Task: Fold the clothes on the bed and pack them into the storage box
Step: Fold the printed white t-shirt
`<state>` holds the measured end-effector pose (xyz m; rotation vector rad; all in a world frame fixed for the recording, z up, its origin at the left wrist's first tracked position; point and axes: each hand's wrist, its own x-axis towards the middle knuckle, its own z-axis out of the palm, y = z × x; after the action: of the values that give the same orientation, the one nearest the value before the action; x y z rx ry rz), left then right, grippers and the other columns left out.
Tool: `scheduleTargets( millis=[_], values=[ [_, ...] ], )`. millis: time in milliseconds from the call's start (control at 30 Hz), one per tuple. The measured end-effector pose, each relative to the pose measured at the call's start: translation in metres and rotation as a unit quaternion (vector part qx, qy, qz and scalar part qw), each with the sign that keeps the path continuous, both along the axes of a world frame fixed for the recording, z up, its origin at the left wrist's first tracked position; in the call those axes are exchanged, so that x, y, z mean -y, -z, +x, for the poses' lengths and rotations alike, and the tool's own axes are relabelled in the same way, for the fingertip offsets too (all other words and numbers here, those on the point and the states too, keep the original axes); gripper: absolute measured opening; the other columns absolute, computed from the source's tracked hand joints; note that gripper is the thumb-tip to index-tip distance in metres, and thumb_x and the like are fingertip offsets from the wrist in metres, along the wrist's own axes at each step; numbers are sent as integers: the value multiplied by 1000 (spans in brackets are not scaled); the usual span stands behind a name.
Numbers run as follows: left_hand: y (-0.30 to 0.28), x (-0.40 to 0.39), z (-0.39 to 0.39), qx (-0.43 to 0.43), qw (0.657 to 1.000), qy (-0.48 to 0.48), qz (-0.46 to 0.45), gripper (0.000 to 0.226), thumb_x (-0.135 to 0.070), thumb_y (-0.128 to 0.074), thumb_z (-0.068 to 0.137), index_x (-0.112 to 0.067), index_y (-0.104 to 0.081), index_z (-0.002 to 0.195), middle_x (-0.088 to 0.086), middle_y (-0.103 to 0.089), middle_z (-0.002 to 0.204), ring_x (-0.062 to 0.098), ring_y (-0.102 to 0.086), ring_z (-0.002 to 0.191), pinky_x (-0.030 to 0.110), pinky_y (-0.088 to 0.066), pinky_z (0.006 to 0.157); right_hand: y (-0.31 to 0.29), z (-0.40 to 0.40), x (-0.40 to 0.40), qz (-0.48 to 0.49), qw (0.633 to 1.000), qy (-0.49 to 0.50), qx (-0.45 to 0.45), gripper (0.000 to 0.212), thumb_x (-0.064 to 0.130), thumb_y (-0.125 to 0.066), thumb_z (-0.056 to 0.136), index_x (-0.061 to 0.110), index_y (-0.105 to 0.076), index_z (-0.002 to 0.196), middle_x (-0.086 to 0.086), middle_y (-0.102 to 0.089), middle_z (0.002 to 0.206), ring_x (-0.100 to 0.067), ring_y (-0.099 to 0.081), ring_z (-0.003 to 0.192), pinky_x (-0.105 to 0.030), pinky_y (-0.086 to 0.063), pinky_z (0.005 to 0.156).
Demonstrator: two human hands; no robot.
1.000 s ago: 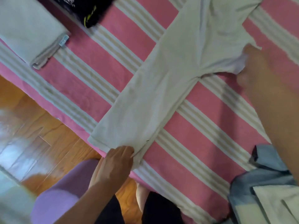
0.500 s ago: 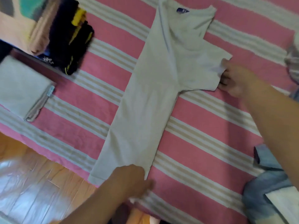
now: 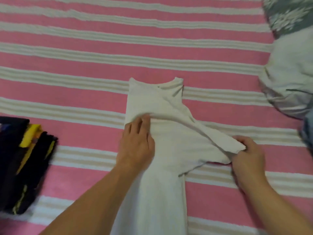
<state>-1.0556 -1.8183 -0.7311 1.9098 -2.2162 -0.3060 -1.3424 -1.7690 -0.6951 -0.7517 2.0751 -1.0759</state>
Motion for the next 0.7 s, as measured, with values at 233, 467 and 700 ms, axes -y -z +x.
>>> scheduleTargets(
  millis=[233, 467, 700],
  values=[
    [-56, 119, -6, 50, 962, -4, 267, 56, -53, -25, 105, -50, -4, 158, 19, -51, 139, 40, -56, 118, 44, -44, 97, -2, -7, 28, 67, 986, 36, 150, 26, 36, -64, 94, 12, -76, 94, -8, -78, 93, -30, -74, 89, -50, -58, 88],
    [-51, 135, -26, 145, 952, -21, 270, 62, -61, -19, 103, -50, 13, 155, 13, -55, 143, 34, -56, 125, 43, -40, 100, -28, -9, 21, 104, 960, -31, 258, 26, 29, -60, 99, 7, -70, 109, -11, -77, 101, -26, -75, 92, -41, -54, 90],
    [-66, 109, -41, 122, 920, -55, 368, 99, -90, -25, 83, -43, 29, 152, 19, -19, 165, 42, -30, 146, 54, -30, 113, -33, 11, 8, 88, 980, -94, 150, 14, 16, -66, 94, 14, -73, 106, 2, -78, 94, -18, -76, 87, -45, -58, 88]
  ],
)
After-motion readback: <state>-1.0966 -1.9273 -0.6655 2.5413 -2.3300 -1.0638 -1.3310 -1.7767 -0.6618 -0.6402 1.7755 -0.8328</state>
